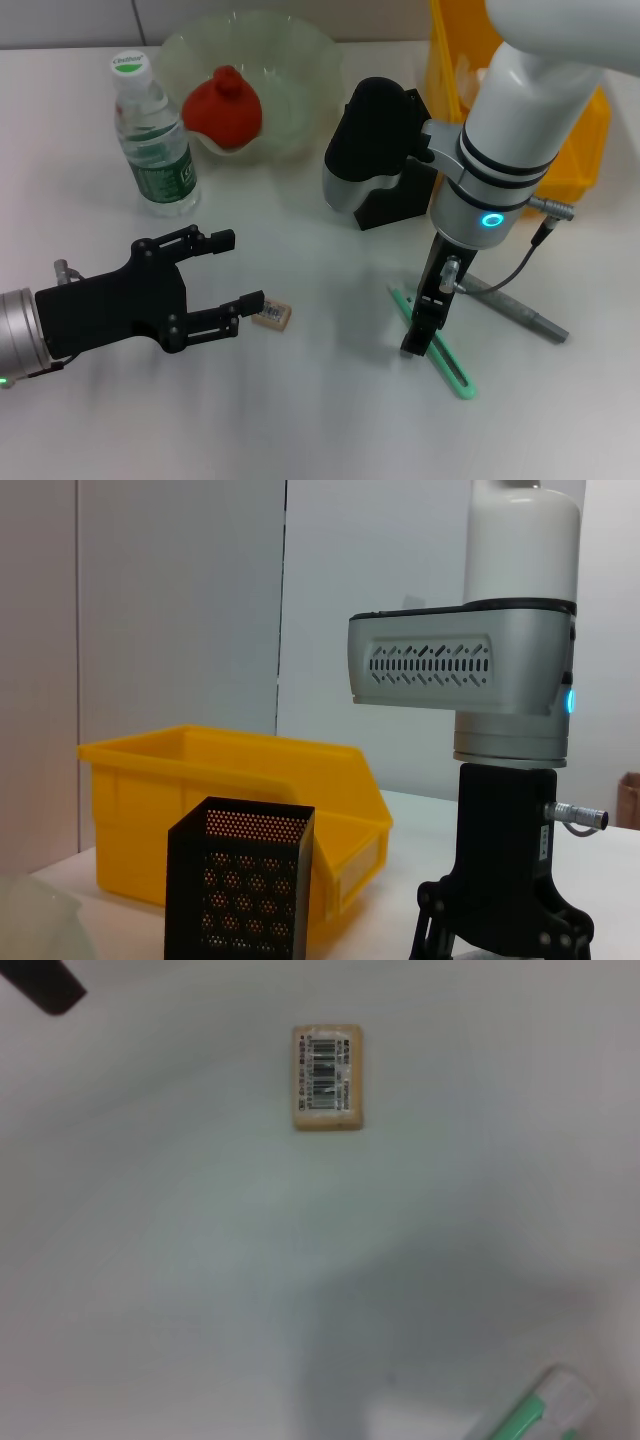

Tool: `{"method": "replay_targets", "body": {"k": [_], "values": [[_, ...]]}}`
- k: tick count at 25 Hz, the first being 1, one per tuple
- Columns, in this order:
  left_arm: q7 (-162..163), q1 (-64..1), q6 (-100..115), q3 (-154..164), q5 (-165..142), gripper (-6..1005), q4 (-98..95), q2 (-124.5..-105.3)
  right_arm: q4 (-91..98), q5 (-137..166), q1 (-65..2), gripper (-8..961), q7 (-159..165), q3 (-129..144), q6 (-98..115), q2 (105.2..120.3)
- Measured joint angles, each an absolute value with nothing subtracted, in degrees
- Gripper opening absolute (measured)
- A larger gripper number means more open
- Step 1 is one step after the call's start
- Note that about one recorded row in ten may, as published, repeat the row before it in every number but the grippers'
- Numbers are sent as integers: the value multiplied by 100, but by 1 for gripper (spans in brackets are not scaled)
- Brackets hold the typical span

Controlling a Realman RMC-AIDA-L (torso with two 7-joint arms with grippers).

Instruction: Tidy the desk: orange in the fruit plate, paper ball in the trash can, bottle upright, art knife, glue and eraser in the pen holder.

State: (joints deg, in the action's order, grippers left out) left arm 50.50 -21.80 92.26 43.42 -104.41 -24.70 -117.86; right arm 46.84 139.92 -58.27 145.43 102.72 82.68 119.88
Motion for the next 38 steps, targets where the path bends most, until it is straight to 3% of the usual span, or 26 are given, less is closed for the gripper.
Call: {"method": "replay_targets", "body": {"k": [38], "values": [[5045,-2197,9228,4279,-10441,785,-2478,-11786,4746,13992,-5809,755,14475,10383,8252,11988]]}}
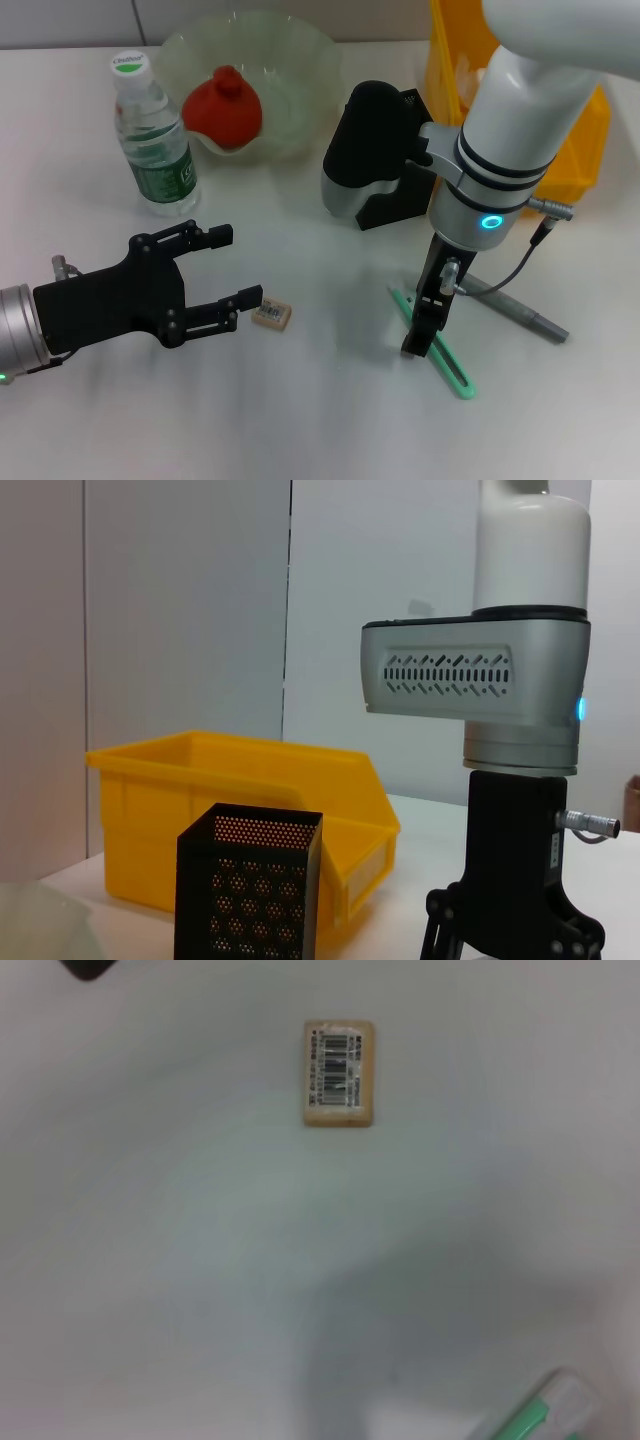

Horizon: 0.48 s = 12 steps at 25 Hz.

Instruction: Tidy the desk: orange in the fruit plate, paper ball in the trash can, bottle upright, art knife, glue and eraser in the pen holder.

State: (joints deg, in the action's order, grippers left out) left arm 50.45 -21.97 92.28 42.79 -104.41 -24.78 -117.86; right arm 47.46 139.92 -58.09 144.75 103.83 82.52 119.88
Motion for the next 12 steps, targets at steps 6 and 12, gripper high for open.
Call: {"method": "replay_targets", "body": {"k": [6,12], "values": [[5045,-2197,9228,4279,-10441,785,-2474,-11786,4760,13992,-5795,753,14475,10417,8253,11988],[5045,-2197,9228,4280,-10441,784,-2476,-11786,4915,13993,-5706,752,14475,10425,8257,11988]]}}
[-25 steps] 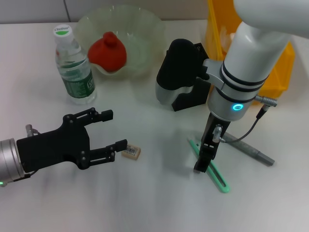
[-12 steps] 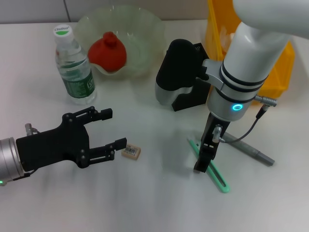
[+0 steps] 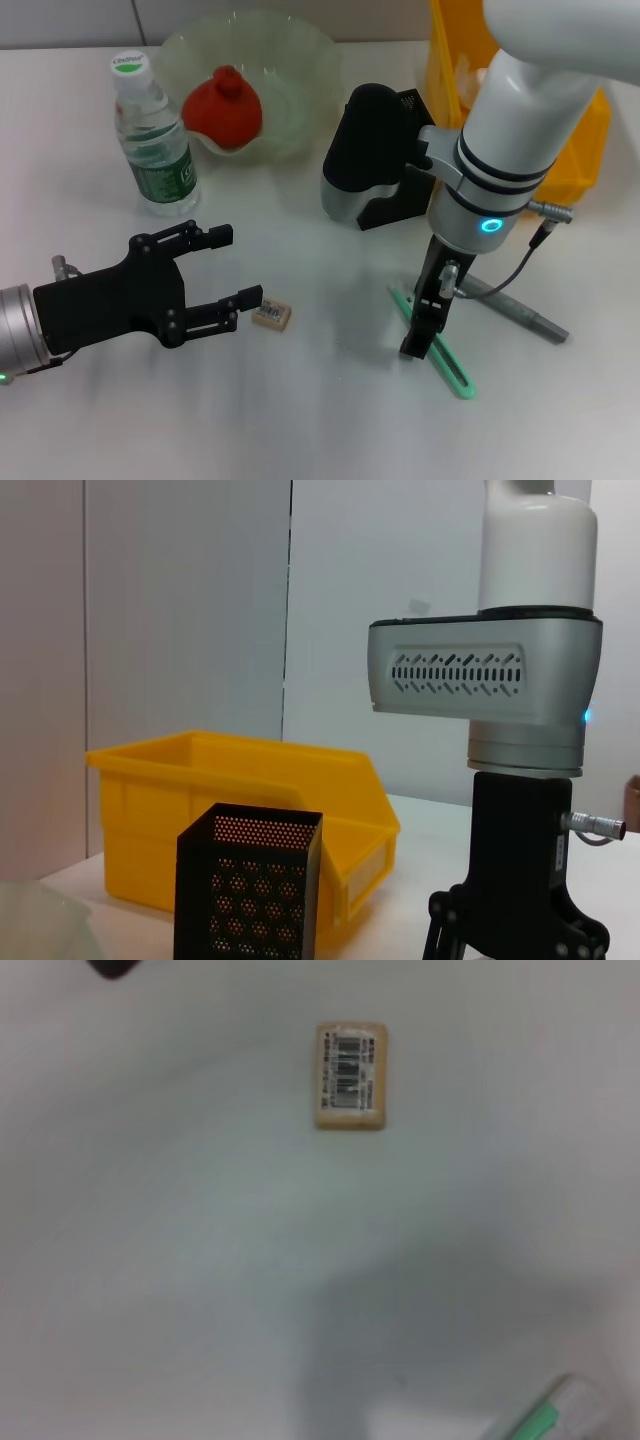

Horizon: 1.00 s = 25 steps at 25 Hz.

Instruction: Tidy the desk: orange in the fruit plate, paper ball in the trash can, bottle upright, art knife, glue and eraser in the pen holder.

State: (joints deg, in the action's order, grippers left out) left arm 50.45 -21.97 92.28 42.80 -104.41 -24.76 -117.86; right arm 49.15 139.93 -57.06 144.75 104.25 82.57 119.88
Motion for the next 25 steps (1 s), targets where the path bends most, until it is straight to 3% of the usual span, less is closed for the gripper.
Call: {"method": "replay_targets", "body": {"k": [25], "values": [[5045,-2197,9229,4280,-10441,784,-2482,-11785,5055,14037,-5678,746,14513,10582,8271,11988]]}}
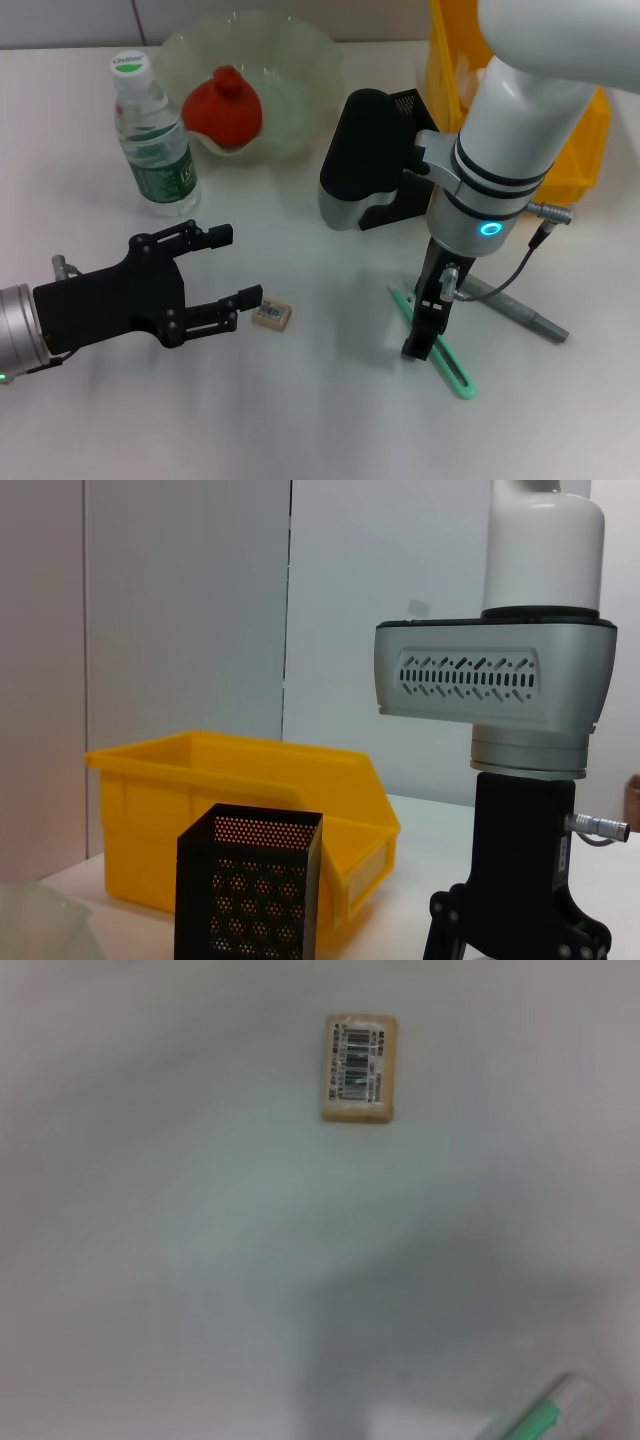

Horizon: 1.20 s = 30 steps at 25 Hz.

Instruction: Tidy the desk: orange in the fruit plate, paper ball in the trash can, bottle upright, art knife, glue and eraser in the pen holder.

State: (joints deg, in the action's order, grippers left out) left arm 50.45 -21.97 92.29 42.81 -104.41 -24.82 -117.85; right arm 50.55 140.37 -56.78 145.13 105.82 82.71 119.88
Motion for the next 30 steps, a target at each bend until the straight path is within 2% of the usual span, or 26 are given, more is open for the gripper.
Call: {"method": "replay_targets", "body": {"k": [30], "values": [[5045,-2208,9228,4254,-10441,784,-2505,-11785,5187,14063,-5671,739,14524,10847,8251,11988]]}}
